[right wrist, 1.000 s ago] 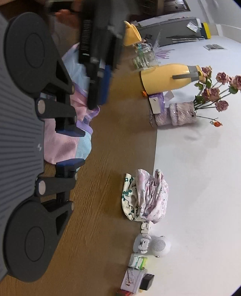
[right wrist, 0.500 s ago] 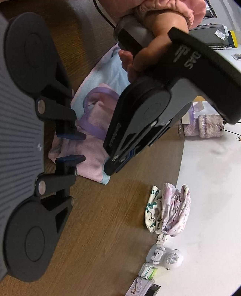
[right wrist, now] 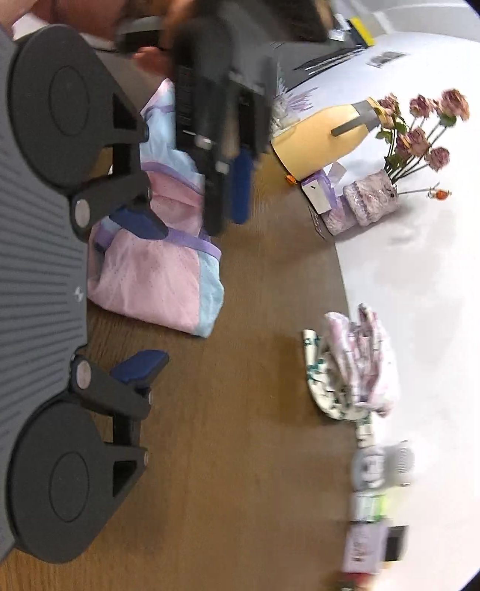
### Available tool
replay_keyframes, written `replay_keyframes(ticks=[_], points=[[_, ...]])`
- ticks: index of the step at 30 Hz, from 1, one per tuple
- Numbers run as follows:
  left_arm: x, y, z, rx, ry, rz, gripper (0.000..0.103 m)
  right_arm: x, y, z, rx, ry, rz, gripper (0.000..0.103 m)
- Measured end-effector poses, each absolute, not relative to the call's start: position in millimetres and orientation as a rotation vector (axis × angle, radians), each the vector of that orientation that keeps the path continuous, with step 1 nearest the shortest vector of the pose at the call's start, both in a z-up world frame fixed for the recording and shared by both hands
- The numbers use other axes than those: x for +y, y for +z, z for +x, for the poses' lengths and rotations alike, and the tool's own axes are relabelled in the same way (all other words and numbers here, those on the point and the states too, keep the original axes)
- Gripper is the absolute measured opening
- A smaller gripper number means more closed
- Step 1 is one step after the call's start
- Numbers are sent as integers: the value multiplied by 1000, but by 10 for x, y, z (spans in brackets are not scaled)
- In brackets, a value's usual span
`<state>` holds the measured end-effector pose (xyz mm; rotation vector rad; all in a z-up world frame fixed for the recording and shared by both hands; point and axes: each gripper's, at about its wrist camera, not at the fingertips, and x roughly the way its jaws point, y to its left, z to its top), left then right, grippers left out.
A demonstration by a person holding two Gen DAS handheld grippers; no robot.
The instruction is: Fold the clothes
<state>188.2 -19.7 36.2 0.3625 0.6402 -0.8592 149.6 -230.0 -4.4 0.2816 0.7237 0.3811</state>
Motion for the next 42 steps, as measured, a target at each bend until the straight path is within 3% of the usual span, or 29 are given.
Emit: replay_keyframes(ticks=[2, 9, 13, 18, 22, 29, 36, 42], points=[[-196, 282, 1834, 650, -877, 369, 19, -2329, -97, 1561, 743, 390, 337, 51], [-181, 46, 1789, 669, -878, 384, 15, -2418, -252, 1668, 777, 361, 481, 42], [-128, -7, 1773, 659, -890, 362, 14, -2427, -324, 1696, 790, 365, 568, 26], [-67, -60, 1765, 648, -905, 333, 15, -2408, -382, 1729, 792, 343, 643, 20], [-24, -3, 1768, 639, -904, 295, 15, -2429, -387, 1738, 787, 344, 668, 7], [231, 287, 1639, 563, -886, 242, 20, -2460, 91, 1662, 725, 265, 357, 6], [-114, 130, 1782, 598, -915, 288, 20, -2206, 513, 1598, 702, 218, 1, 6], [-482, -32, 1892, 650, -942, 335, 20, -1771, 654, 1568, 667, 302, -111, 6]])
